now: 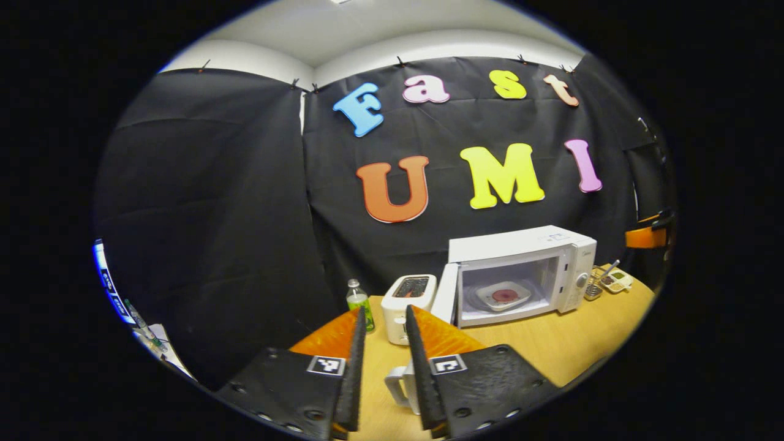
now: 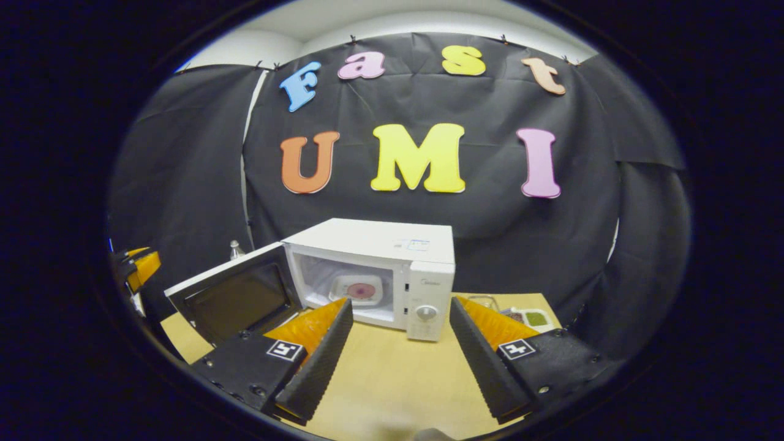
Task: Open the microwave oven with the left hand, put the food in, and close the microwave oven.
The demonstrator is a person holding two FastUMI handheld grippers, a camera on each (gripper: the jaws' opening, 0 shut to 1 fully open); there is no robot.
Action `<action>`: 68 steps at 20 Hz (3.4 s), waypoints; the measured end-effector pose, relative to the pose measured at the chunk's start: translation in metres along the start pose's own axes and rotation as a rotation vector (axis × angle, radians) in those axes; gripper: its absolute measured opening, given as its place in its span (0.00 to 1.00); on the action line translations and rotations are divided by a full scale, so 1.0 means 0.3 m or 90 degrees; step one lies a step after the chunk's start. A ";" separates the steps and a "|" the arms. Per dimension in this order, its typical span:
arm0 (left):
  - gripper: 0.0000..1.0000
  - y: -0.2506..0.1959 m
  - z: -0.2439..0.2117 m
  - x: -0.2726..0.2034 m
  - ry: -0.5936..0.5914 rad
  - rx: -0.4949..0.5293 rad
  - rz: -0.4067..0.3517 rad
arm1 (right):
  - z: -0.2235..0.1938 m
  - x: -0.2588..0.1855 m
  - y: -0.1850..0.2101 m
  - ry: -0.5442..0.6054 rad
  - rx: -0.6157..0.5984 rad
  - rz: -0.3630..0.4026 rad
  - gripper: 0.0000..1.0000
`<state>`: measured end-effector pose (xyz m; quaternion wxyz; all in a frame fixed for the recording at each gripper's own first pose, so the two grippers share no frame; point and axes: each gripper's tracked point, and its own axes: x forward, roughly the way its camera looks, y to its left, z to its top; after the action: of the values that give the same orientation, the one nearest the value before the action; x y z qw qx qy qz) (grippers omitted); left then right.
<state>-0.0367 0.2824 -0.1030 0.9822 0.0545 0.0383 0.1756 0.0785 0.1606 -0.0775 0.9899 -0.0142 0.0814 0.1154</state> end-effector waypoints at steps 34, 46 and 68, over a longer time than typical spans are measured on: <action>0.00 -1.153 -0.141 0.153 0.042 0.003 -0.352 | -0.056 -0.192 -0.402 0.089 0.070 -0.099 0.92; 0.00 -1.430 -0.093 0.404 0.027 -0.004 -0.373 | -0.062 -0.084 -0.454 0.105 0.093 -0.094 1.00; 0.29 -1.383 -0.140 0.240 0.108 -0.005 -0.378 | -0.068 -0.132 -0.399 0.103 0.105 -0.084 1.00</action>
<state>0.1681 -0.0755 -0.1985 0.9840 0.0223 0.1340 -0.1149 0.0650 0.0343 -0.0899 0.9833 0.0527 0.1693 0.0417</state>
